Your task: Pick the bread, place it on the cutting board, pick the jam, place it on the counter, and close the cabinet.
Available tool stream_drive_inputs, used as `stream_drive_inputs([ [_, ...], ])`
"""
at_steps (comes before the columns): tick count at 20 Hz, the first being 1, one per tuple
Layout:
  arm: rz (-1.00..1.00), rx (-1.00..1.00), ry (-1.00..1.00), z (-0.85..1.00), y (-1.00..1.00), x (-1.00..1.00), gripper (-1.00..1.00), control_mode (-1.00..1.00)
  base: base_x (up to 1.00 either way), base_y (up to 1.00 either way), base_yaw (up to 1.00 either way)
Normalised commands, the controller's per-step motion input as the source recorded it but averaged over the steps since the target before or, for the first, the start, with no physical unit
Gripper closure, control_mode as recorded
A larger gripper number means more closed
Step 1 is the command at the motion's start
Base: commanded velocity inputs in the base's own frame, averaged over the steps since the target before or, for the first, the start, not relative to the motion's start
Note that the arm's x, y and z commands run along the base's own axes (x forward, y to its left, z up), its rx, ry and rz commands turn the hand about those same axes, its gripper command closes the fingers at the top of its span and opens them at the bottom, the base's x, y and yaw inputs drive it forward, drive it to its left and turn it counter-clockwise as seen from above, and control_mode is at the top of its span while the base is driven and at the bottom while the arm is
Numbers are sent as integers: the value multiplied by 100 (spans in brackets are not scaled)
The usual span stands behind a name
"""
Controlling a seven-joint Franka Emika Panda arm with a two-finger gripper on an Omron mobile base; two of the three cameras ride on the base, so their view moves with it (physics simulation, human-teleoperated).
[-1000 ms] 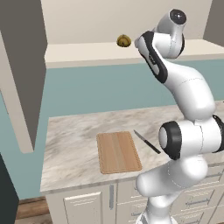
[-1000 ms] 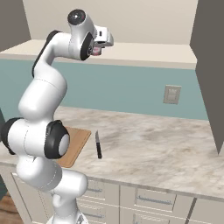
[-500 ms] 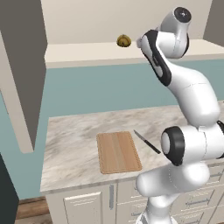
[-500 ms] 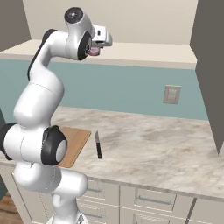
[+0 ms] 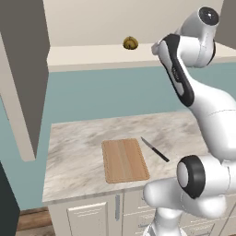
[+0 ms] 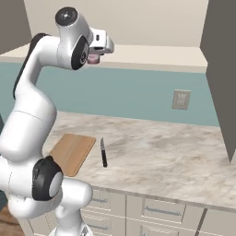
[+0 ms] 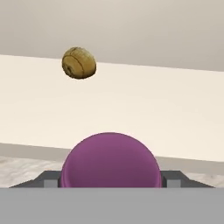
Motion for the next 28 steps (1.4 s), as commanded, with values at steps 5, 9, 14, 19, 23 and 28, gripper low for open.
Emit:
stream_drive_inputs([
  [5, 0, 0, 0, -7, -13, -65, 100, -100, 0, 0, 0],
  [9, 0, 0, 0, -40, -9, -70, 100, -100, 0, 0, 0],
  [14, 0, 0, 0, -48, -12, -58, 100, -100, 0, 0, 0],
  [19, 0, 0, 0, -55, -16, -52, 100, -100, 0, 0, 0],
  [23, 0, 0, 0, -50, -20, -37, 100, -100, 0, 0, 0],
  [28, 0, 0, 0, -51, -22, -22, 100, -100, 0, 0, 0],
])
